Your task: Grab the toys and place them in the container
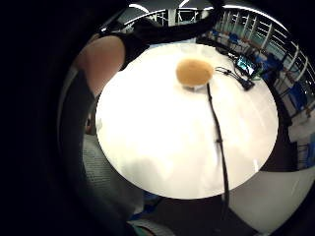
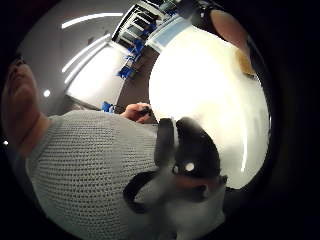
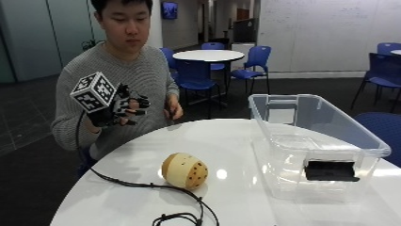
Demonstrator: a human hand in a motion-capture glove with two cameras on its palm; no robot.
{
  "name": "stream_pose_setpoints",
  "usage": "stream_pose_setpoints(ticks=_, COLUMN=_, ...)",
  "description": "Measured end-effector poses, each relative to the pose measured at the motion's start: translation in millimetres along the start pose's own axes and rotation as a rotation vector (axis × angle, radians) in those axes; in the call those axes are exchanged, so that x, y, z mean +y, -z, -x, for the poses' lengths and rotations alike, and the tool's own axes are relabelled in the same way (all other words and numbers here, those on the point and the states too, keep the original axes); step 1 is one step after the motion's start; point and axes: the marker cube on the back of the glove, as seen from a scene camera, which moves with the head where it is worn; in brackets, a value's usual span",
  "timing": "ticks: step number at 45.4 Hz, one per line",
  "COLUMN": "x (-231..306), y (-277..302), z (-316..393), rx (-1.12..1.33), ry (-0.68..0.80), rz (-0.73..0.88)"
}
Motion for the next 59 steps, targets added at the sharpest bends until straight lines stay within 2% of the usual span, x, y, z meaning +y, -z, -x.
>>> stream_pose_setpoints(ticks=25, x=-10.4, y=3.0, z=-6.0, rx=0.065, ry=-0.041, rz=0.035)
stream_pose_setpoints(ticks=31, x=-44.1, y=-4.0, z=-18.9, rx=0.096, ry=-0.044, rz=0.093)
stream_pose_setpoints(ticks=38, x=-133.1, y=-4.5, z=-66.7, rx=0.225, ry=-0.104, rz=0.141)
stream_pose_setpoints(ticks=45, x=-204.4, y=0.1, z=-113.9, rx=0.248, ry=-0.21, rz=0.192)
stream_pose_setpoints(ticks=51, x=-216.6, y=-12.3, z=-127.8, rx=0.252, ry=-0.23, rz=0.243)
stream_pose_setpoints(ticks=59, x=-194.6, y=-66.3, z=-139.0, rx=0.239, ry=-0.257, rz=0.403)
